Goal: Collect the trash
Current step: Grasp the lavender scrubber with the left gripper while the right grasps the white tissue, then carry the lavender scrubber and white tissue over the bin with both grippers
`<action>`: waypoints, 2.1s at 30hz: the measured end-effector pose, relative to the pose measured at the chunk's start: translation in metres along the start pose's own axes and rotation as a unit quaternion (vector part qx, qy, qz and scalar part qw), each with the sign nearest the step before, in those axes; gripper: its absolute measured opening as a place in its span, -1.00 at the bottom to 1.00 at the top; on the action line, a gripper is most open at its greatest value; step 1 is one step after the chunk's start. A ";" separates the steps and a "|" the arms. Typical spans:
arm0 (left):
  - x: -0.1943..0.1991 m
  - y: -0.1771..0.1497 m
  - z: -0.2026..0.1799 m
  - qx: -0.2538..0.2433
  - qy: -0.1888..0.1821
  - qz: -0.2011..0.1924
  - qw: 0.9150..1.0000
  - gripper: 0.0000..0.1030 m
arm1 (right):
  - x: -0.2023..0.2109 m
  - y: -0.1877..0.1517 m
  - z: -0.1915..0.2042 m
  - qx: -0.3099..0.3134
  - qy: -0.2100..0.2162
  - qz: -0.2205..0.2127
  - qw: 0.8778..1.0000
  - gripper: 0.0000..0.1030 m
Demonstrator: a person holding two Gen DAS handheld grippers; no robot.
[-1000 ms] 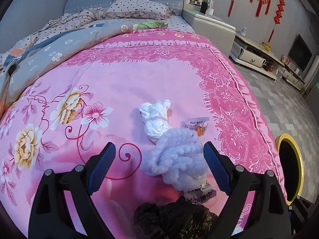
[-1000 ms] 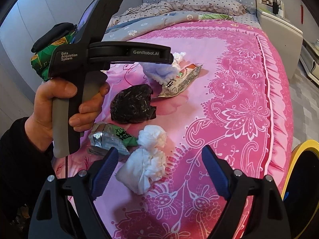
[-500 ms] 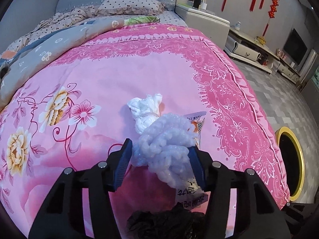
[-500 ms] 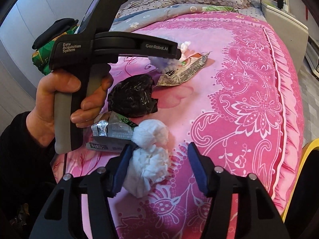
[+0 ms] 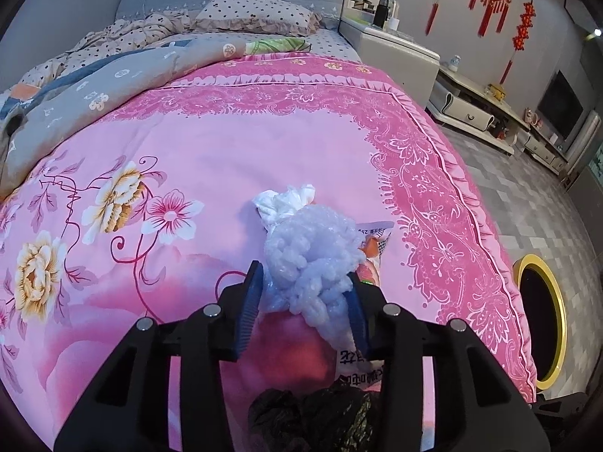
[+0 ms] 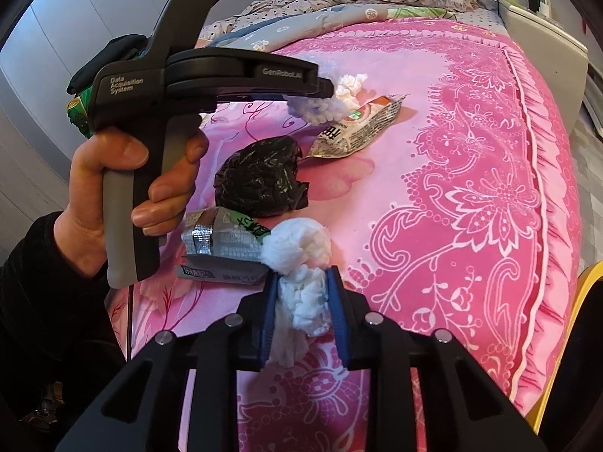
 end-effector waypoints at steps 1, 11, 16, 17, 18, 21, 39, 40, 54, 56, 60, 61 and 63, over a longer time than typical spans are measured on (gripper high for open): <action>0.003 0.001 0.001 0.002 -0.001 -0.003 1.000 -0.23 | 0.002 0.000 -0.001 -0.001 -0.002 -0.003 1.000 -0.53; 0.036 0.004 -0.001 0.001 0.006 -0.029 1.000 -0.23 | 0.028 0.000 -0.004 -0.013 -0.010 -0.031 0.999 -0.53; 0.050 0.002 -0.003 -0.001 0.010 -0.038 0.999 -0.23 | 0.040 -0.001 -0.003 -0.015 -0.012 -0.043 0.999 -0.53; 0.054 0.002 -0.004 -0.001 0.011 -0.039 0.999 -0.23 | 0.043 -0.001 -0.003 -0.016 -0.013 -0.046 0.999 -0.53; 0.056 0.002 -0.004 -0.002 0.012 -0.041 0.999 -0.23 | 0.046 -0.001 -0.003 -0.017 -0.013 -0.050 0.999 -0.53; 0.066 0.001 -0.006 -0.001 0.012 -0.048 0.999 -0.23 | 0.054 0.001 -0.004 -0.022 -0.013 -0.062 0.998 -0.53; 0.118 -0.002 -0.047 -0.025 0.011 -0.080 0.996 -0.23 | 0.113 0.011 -0.034 -0.074 -0.031 -0.132 0.988 -0.53; 0.120 -0.002 -0.051 -0.026 0.010 -0.081 0.996 -0.23 | 0.117 0.011 -0.037 -0.077 -0.033 -0.136 0.987 -0.53; 0.134 -0.001 -0.125 -0.067 -0.036 -0.089 0.993 -0.22 | 0.159 0.006 -0.075 -0.128 -0.063 -0.187 0.972 -0.53; 0.134 -0.001 -0.135 -0.072 -0.045 -0.088 0.993 -0.22 | 0.165 0.004 -0.082 -0.135 -0.067 -0.195 0.969 -0.52; 0.134 -0.002 -0.156 -0.083 -0.059 -0.087 0.991 -0.22 | 0.177 0.002 -0.095 -0.150 -0.077 -0.211 0.963 -0.52; 0.134 -0.002 -0.161 -0.086 -0.062 -0.087 0.991 -0.22 | 0.180 0.001 -0.098 -0.153 -0.078 -0.214 0.962 -0.52; 0.134 -0.002 -0.171 -0.092 -0.068 -0.087 0.990 -0.22 | 0.186 0.000 -0.105 -0.158 -0.084 -0.220 0.959 -0.52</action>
Point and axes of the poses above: each gripper's, at about its wrist camera, not at the fingertips, and x roughly against the way its jaws point, z to its left, y to its top, the point moved 3 cm from there along -x, roughly the way its jaws point, and after that the axes turned 12 degrees about -y, right-handed, at the moved point
